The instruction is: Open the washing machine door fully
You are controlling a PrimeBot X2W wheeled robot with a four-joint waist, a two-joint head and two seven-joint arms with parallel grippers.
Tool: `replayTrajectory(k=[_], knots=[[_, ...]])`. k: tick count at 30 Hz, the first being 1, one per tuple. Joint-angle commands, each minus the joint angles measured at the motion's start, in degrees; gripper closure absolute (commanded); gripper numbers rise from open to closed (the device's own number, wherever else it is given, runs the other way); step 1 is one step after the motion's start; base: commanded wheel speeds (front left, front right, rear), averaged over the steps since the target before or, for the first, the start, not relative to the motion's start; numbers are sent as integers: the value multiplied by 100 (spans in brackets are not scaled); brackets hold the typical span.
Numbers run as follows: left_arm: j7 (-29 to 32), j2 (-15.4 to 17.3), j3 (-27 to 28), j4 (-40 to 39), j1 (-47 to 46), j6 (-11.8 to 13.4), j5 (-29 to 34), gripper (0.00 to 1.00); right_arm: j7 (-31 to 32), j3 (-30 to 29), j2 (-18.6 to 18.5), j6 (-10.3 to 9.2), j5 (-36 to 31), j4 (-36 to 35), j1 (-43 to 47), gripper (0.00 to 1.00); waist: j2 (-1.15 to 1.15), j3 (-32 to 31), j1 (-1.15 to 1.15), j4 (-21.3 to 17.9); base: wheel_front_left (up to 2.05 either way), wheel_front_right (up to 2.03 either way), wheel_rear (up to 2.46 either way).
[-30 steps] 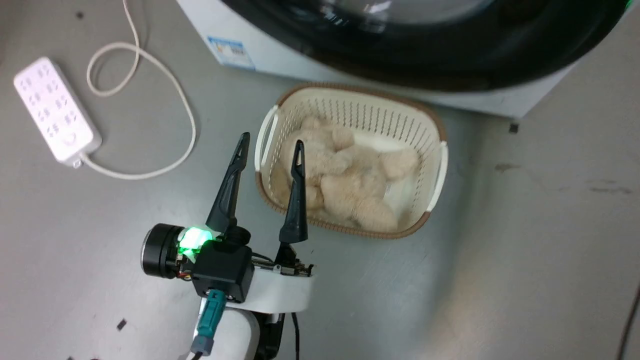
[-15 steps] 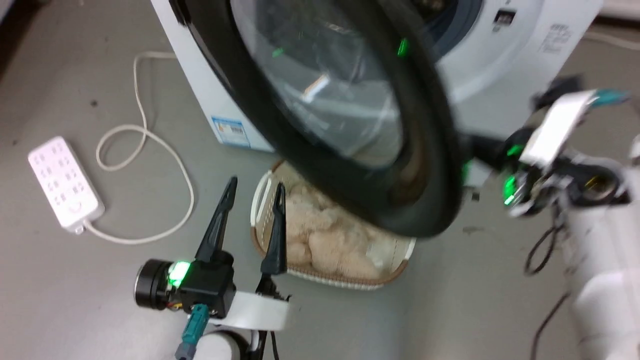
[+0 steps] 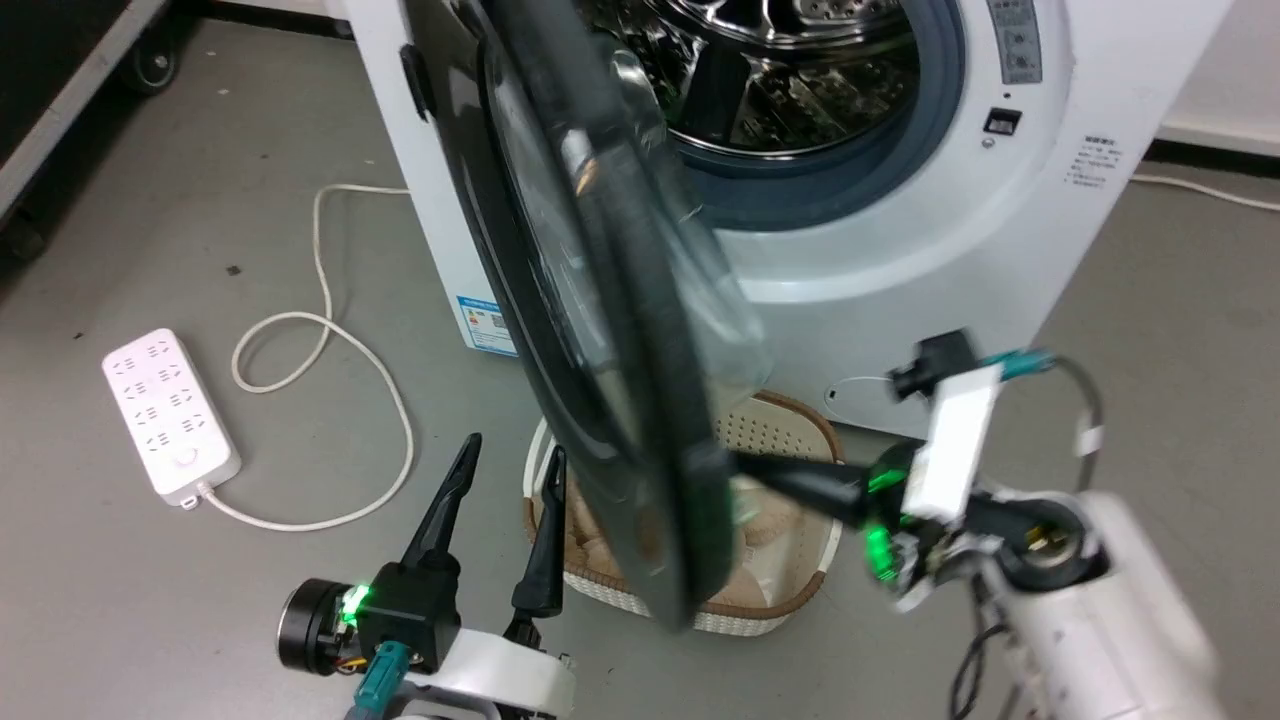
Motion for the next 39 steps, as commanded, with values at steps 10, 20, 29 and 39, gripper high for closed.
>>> replayTrajectory(k=[10, 20, 29, 39], knots=[[-29, -12, 177, -19, 179, -44, -21, 0, -858, 623, 43, 6, 354, -42, 196, 62, 0, -86, 1, 29, 0, 0, 0], [-29, 80, 328, 255, 236, -216, -223, 0, -2471, 265, -692, 6, -920, -1055, 500, 0, 0, -389, 1, -222, 0, 0, 0], [16, 317, 548, 329, 396, -383, -499, 0, -5123, 348, -2051, 6, -3959, -2440, 1701, 0, 0, -681, 1, -539, 0, 0, 0], [189, 494, 615, 177, 618, -392, -621, 0, -6562, -897, -811, 6, -7895, -2825, 3117, 0, 0, -789, 1, -845, 0, 0, 0]])
